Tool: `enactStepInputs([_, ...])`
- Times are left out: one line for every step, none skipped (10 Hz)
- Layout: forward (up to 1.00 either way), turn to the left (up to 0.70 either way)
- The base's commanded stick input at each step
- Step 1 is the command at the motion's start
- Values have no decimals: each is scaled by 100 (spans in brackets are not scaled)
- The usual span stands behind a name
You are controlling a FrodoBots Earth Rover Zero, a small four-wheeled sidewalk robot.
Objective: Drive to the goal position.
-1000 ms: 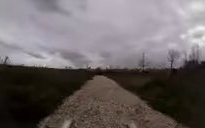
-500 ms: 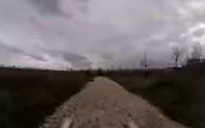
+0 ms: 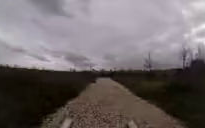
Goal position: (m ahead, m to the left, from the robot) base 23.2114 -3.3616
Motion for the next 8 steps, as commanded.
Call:
enactStepInputs([70,-17])
enactStepInputs([70,-35])
enactStepInputs([70,-20])
enactStepInputs([70,-9])
enactStepInputs([70,0])
enactStepInputs([70,0])
enactStepInputs([70,0])
enactStepInputs([70,0])
